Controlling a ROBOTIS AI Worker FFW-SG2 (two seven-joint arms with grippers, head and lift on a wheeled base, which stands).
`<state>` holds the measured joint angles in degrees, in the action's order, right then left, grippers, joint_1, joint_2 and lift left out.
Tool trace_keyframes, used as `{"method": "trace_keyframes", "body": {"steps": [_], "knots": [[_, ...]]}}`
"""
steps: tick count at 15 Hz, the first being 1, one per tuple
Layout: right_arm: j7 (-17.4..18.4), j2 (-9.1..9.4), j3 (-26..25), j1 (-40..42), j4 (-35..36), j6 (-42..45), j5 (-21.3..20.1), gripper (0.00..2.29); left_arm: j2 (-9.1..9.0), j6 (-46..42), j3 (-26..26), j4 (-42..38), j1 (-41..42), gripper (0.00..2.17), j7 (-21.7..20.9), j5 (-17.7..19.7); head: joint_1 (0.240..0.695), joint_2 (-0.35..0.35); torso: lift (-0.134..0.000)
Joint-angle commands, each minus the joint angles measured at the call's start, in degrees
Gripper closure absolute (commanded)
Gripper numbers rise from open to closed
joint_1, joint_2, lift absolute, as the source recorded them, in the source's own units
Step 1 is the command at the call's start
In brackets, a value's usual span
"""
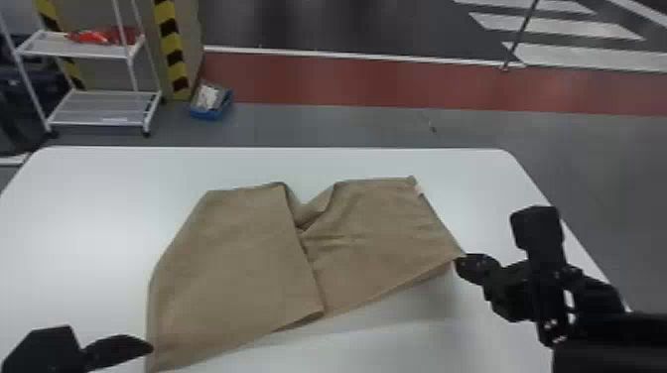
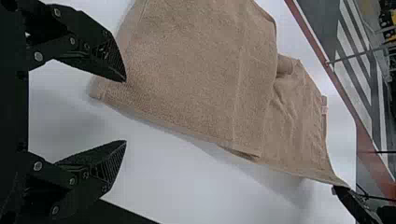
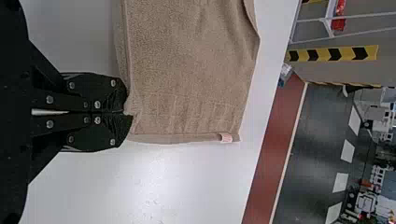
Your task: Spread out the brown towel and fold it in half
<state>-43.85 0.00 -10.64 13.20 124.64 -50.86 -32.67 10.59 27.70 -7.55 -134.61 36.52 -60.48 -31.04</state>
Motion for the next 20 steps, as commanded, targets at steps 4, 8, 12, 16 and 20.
{"method": "trace_keyframes", "body": {"steps": [4,8,12,16,20], "knots": [[-0.09,0.05,0.00,0.95,2.10,-0.08,-0.20,1.18,1.01,-0.49,0.26,2.86,-2.41,0.36,-0.43,-0.51,0.695,-0.135,-0.128],[-0.09,0.05,0.00,2.10,3.42,-0.08,-0.90,1.18,2.15,-0.85,1.05,5.77,-4.61,0.48,-0.78,-0.34,0.695,-0.134,-0.128],[-0.09,0.05,-0.18,2.27,3.86,-0.08,-1.08,1.18,2.94,-1.37,1.57,8.23,-6.46,0.48,-1.57,-0.51,0.695,-0.136,-0.128],[-0.18,0.05,-0.18,2.18,3.86,0.10,-1.17,1.18,3.12,-1.72,1.93,9.10,-7.16,0.70,-1.84,-0.69,0.695,-0.137,-0.128],[-0.18,0.05,0.00,2.18,3.86,-0.08,-1.17,1.18,3.03,-1.72,2.98,10.07,-7.34,1.18,-0.87,-2.80,0.695,-0.137,-0.128]]}}
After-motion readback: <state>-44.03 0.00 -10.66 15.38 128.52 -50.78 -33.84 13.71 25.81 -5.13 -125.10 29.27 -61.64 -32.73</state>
